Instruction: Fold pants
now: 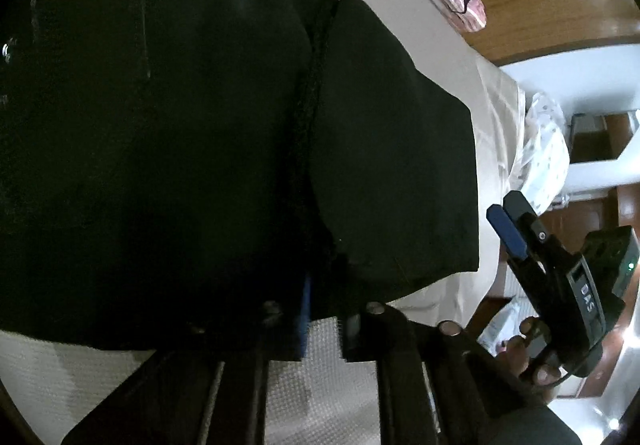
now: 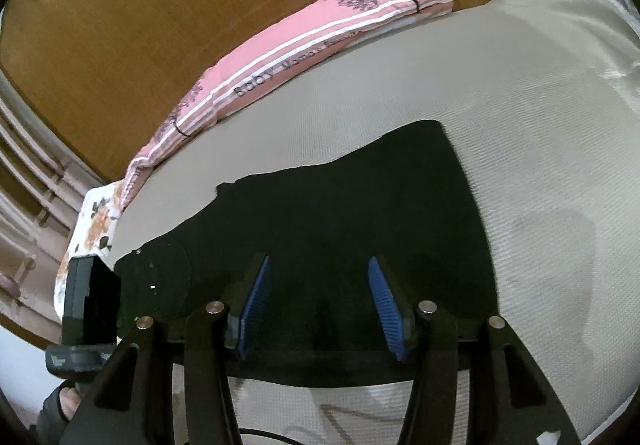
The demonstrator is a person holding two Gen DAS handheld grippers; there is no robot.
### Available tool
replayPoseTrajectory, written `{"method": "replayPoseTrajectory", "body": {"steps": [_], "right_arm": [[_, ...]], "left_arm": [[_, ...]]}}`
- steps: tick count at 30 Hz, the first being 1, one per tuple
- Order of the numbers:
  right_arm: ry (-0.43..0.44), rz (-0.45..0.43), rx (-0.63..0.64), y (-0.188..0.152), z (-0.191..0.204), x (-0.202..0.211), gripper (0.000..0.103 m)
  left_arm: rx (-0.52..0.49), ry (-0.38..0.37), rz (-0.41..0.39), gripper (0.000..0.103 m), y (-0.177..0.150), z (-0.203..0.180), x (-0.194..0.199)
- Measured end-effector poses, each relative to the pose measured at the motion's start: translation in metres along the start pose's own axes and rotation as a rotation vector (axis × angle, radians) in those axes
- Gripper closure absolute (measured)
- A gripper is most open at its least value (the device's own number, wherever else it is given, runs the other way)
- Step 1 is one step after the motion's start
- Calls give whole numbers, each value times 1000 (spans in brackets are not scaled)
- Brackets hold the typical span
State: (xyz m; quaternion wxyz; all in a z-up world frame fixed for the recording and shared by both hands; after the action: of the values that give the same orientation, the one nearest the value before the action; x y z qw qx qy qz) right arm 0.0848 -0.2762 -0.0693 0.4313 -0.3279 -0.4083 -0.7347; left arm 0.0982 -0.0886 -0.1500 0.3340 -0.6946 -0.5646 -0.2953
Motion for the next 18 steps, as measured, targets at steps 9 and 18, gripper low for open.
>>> {"method": "replayPoseTrajectory", "body": {"steps": [9,18], "right_arm": [[-34,53,-124,-1,-32,-12,54],[-90,119,-105,-11,-34,-33,53]], "left_arm": [[-32,67,-28,96,-6,4,1],[-47,60,-41,83,-2,5,6]]}}
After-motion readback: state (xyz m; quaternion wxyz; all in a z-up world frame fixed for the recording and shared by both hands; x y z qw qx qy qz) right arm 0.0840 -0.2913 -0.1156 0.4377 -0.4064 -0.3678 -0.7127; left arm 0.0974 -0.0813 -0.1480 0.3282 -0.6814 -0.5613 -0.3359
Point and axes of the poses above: each gripper's, at about its wrist camera, not at the fingertips, and x roughly against the way its jaws point, z to its left, y to its top, the point moved 8 cm from there along -x, roughly the way its jaws point, and after that the axes turned 14 degrees about z, right-handed, at the moved point
